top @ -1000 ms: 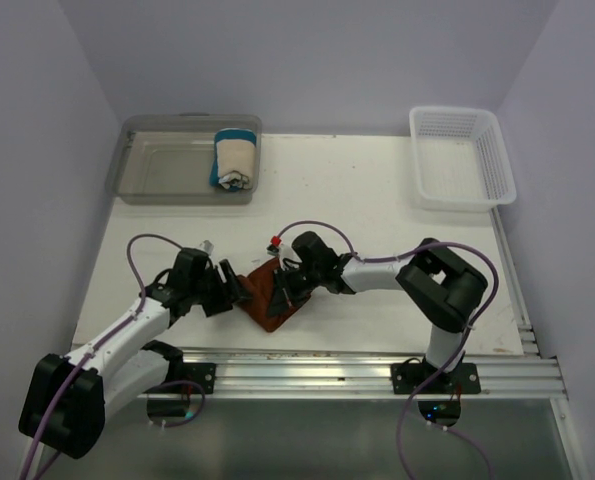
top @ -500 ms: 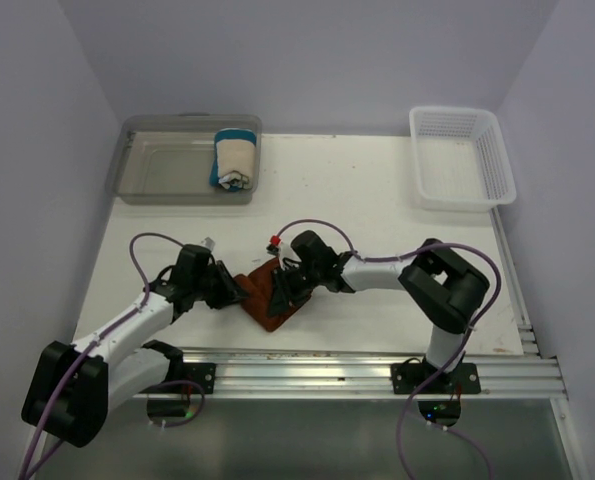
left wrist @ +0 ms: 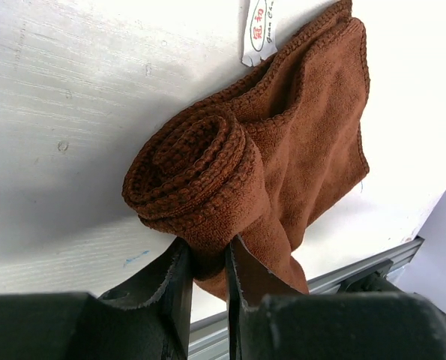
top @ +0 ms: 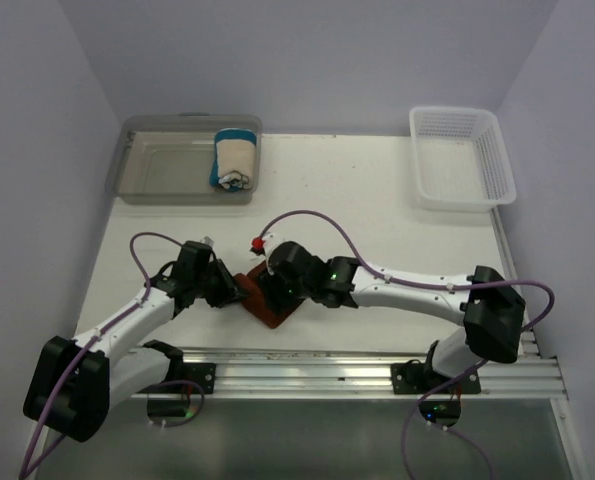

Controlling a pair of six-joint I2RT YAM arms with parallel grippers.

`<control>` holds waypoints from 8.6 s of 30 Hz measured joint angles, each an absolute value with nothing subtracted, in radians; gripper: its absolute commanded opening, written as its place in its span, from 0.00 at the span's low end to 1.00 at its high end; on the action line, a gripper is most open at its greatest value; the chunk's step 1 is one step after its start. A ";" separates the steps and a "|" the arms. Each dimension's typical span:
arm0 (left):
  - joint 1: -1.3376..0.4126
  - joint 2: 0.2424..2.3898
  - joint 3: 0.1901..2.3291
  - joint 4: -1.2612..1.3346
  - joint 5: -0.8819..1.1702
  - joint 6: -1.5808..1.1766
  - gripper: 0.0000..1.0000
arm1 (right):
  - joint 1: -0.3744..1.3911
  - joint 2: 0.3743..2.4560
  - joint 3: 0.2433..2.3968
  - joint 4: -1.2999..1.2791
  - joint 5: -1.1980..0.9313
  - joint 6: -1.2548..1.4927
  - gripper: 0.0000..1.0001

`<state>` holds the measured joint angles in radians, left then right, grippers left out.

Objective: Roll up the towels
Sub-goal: Roll the towel

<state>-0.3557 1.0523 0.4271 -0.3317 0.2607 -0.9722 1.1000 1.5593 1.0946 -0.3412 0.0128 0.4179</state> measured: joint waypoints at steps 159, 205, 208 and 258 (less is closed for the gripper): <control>-0.355 1.032 0.483 -0.458 0.258 -0.950 0.71 | 1.521 1.977 1.372 -0.497 0.734 0.241 0.00; -0.355 1.021 0.509 -0.442 0.262 -0.905 0.79 | 0.893 1.687 0.827 0.187 -0.504 0.725 0.00; -0.355 1.048 0.509 -0.416 0.268 -0.902 0.79 | 0.872 1.694 0.807 0.226 -0.541 0.749 0.00; -0.473 1.225 0.636 -0.461 0.118 -1.015 0.00 | 1.177 1.487 1.135 -0.430 0.204 0.335 0.56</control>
